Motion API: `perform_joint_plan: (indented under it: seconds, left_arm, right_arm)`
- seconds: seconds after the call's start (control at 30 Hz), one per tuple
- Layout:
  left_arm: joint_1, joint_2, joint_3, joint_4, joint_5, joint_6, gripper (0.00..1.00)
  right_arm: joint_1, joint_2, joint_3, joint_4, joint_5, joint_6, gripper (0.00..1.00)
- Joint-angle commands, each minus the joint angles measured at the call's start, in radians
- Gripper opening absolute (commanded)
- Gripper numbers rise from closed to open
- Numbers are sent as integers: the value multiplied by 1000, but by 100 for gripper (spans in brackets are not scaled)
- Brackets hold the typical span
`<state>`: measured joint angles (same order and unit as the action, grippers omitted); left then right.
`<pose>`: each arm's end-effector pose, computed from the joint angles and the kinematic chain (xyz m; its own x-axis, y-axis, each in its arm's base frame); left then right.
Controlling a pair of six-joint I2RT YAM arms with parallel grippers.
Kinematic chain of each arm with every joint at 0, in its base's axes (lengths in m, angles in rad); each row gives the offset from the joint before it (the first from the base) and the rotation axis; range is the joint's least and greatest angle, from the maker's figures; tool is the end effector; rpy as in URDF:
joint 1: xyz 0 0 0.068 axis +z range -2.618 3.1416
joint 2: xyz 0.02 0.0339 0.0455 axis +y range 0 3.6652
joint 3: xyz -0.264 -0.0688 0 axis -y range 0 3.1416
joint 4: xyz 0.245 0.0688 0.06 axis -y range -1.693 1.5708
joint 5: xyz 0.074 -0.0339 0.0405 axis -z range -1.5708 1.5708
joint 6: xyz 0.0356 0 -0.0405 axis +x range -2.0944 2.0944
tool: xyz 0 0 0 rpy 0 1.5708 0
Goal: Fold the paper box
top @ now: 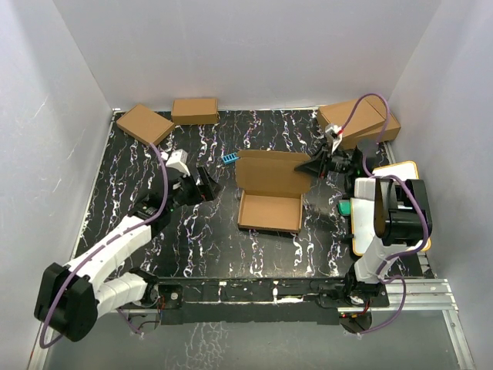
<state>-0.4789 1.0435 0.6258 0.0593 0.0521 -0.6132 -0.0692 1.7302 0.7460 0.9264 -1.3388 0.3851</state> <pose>0.2104 -0.1113 0.2587 -0.5443 -0.3649 -0.7553 0.2326 0.7995 -0.5539 0.3311 0.0118 0.1986 -0.4115 0.1151 -0.9041 -0.8619 0.2733 0.4271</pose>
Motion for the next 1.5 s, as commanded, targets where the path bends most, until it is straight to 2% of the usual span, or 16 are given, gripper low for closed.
perform_joint_plan:
  seconds: [0.0, 0.03, 0.07, 0.17, 0.23, 0.37, 0.47, 0.63, 0.8, 0.93, 1.03, 1.23, 1.47]
  left_arm:
    - [40, 66, -9, 83, 102, -4, 93]
    - [48, 84, -9, 99, 115, -5, 93]
    - [56, 99, -11, 113, 125, -5, 92]
    - [71, 133, -6, 138, 127, 15, 90]
    - [81, 160, 9, 128, 113, 51, 89]
    - [99, 231, 50, 118, 119, 167, 83]
    - [104, 297, 94, 122, 145, 300, 83]
    - [119, 431, 189, 137, 121, 453, 88]
    - [133, 674, 493, -80, 190, 591, 95]
    - [141, 868, 746, -231, 194, 719, 92]
    - [147, 995, 912, -331, 206, 785, 82]
    - [151, 1210, 1212, -479, 246, 855, 74]
    - [151, 1308, 1315, -497, 278, 858, 69]
  right_arm:
    - [-3, 34, 196, -462, 42, -376, 25]
    - [-4, 50, 257, -610, 82, -537, 27]
    - [-3, 69, 318, -745, 120, -629, 30]
    - [-4, 127, 445, -962, 217, -763, 42]
    - [-6, 126, 485, -1038, 268, -813, 50]
    - [-10, 40, 499, -1072, 364, -846, 66]
    - [-20, -41, 512, -1136, 376, -891, 75]
    - [-66, -125, 482, -1255, 174, -925, 78]
    - [-69, -172, 374, -1360, -23, -946, 77]
    - [-69, -199, 321, -1360, -20, -960, 77]
    - [-69, -186, 326, -1363, -21, -954, 76]
    - [-70, -165, 338, -1379, 4, -957, 76]
    - [-72, -151, 344, -1393, 3, -971, 76]
